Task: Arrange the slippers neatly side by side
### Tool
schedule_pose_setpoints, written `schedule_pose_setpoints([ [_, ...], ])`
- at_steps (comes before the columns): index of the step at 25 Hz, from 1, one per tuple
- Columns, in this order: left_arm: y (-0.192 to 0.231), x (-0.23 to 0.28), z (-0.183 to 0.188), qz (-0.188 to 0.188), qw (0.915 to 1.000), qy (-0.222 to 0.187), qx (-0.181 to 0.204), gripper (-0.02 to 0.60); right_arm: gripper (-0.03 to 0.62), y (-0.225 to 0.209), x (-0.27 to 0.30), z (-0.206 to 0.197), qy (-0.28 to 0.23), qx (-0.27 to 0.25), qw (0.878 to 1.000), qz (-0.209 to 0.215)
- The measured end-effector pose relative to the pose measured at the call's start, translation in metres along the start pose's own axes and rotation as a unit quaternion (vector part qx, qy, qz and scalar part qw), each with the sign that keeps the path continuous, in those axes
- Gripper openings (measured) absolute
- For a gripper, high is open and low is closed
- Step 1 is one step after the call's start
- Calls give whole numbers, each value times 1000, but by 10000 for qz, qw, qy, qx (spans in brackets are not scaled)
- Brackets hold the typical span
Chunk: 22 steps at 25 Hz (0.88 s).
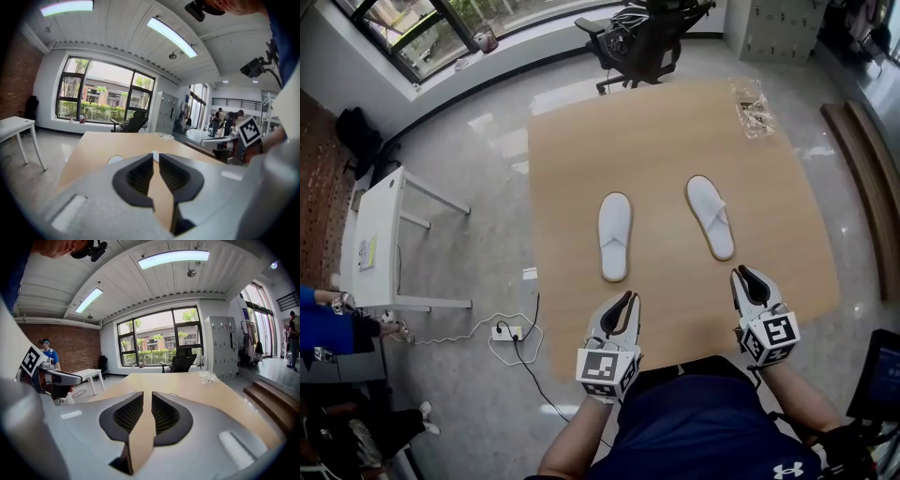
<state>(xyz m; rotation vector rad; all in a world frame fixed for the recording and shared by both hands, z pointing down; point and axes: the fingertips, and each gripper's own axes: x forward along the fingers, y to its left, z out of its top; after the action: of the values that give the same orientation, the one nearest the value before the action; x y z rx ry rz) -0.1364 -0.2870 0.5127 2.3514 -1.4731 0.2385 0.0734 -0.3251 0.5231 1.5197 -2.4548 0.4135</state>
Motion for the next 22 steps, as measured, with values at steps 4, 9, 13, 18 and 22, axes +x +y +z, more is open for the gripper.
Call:
schedule_pose_setpoints([
  [4,21,22,-8,230,9994,216,148,38,62,-22,25,-11,205,-128,9997,-26],
  [9,49,56,-30,390,9973,594,199,44,62,-46,60,-30,471,-338,9983,-87],
  [13,68,77,-44,512,9952,812,201,49,63,-61,87,-52,758,-530,9957,-108],
  [18,95,100,-60,690,9906,1116,385,51,63,-69,117,-69,1030,-741,9919,-89],
  [22,119,112,-76,871,9856,1385,423,57,63,-71,139,-85,1261,-929,9877,-4],
])
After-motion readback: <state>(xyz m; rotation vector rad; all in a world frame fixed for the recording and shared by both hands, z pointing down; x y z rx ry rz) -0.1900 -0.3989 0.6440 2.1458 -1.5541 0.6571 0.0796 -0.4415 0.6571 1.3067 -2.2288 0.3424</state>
